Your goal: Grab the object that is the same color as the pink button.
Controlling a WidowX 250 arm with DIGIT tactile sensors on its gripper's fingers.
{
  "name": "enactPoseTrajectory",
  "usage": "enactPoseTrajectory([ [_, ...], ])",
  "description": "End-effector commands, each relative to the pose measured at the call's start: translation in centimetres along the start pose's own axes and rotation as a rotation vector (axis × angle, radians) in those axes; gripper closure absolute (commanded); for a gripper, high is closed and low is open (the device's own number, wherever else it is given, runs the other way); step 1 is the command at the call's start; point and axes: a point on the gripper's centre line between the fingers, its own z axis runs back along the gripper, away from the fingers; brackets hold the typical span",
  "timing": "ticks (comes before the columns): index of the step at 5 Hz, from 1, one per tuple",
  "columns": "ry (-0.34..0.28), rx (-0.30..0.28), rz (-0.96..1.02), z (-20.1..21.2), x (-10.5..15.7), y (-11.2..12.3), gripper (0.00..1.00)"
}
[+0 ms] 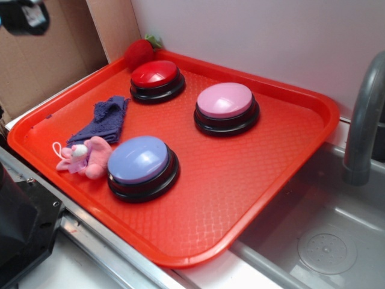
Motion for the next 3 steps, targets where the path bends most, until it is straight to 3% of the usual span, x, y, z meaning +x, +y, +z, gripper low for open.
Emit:
enactPoseTrajectory([
  [1, 0.068, -0.057, 0.387, -4.9, 1.3, 2.4, 0.00],
  [3, 0.067, -0.010, 0.627, -10.6, 3.0, 3.1, 0.00],
])
